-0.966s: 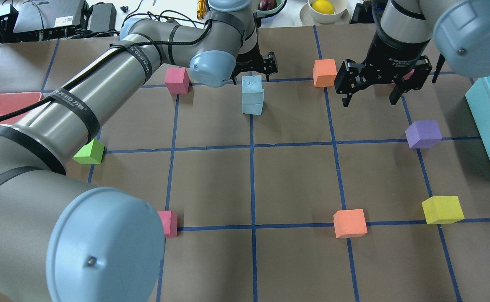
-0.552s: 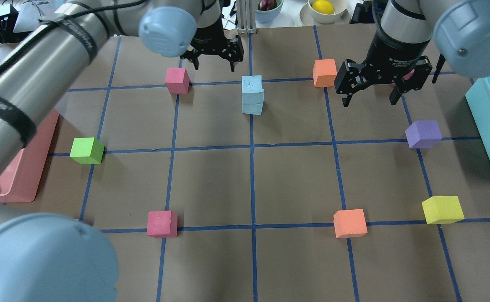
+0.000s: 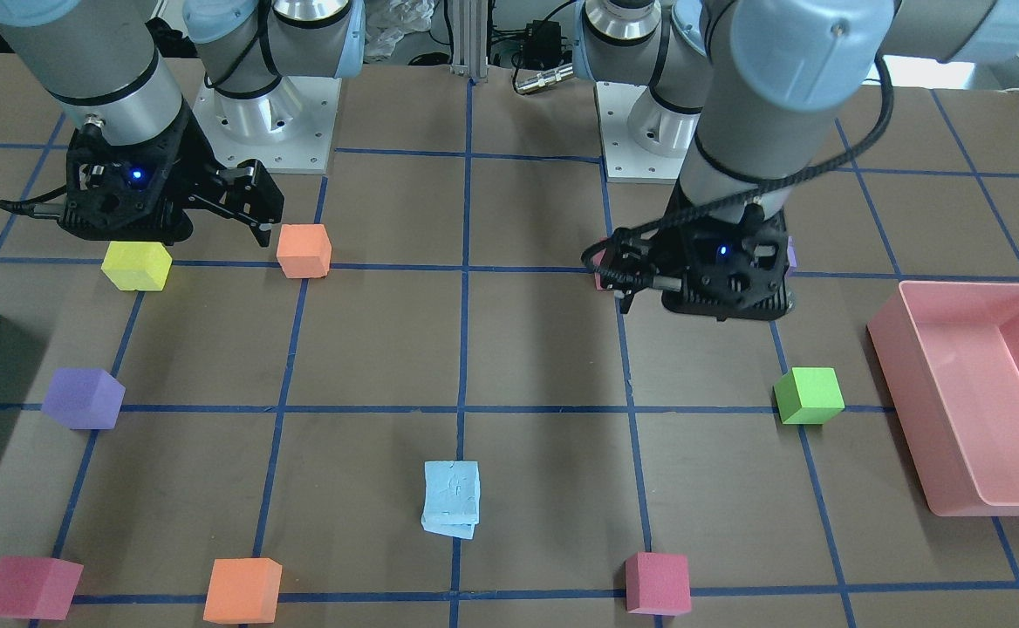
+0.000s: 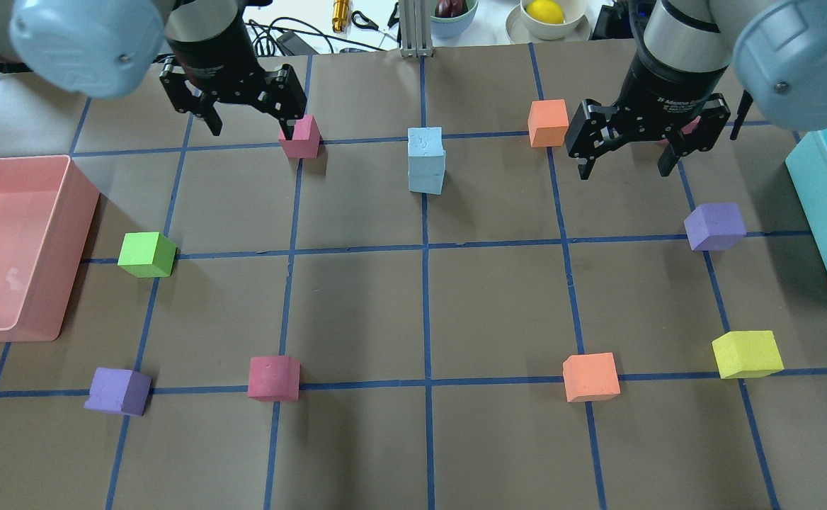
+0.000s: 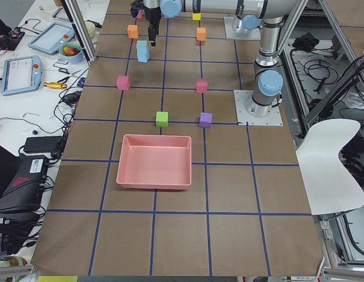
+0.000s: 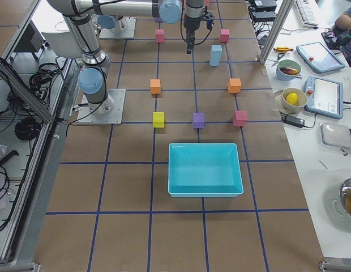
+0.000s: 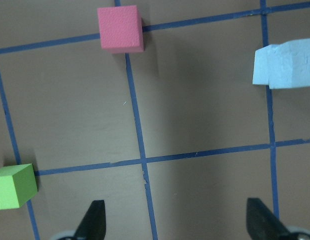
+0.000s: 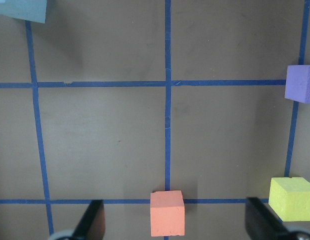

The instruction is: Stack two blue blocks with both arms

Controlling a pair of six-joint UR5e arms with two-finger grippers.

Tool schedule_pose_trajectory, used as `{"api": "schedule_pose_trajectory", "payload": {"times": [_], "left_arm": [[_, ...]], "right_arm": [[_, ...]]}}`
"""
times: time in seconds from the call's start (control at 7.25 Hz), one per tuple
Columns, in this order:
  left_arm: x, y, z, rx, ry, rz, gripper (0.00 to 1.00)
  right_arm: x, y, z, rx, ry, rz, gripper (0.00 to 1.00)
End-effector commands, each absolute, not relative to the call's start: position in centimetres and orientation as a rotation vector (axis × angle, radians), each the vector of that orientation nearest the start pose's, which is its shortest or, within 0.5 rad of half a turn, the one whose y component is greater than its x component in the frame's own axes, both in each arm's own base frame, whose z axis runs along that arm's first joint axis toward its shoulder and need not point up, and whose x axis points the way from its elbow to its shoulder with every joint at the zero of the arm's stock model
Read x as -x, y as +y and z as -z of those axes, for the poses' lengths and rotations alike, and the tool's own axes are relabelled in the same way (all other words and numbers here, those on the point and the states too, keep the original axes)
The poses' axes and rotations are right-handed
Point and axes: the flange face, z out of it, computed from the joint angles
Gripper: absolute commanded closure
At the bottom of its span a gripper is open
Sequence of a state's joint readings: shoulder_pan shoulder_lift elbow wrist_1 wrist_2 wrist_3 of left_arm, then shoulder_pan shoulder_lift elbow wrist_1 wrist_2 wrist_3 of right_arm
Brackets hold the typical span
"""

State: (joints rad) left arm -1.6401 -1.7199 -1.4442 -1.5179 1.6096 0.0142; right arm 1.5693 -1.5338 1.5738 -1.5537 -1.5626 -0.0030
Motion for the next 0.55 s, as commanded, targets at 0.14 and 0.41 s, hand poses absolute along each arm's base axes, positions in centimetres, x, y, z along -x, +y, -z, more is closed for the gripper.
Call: {"api": "schedule_pose_trajectory", "payload": {"times": [0.14, 0.41], "left_arm": [[11.9, -48.8, -50.5, -0.006, 3.111, 0.066, 0.0], [12.0, -47.7, -49.8, -0.013, 3.113, 0.08, 0.0]], "right_arm": [[-13.4, -50.1, -46.6, 0.005, 3.134, -0.094, 0.0], [-13.3, -50.1, -46.6, 0.002, 3.134, -0.091, 0.0]]}}
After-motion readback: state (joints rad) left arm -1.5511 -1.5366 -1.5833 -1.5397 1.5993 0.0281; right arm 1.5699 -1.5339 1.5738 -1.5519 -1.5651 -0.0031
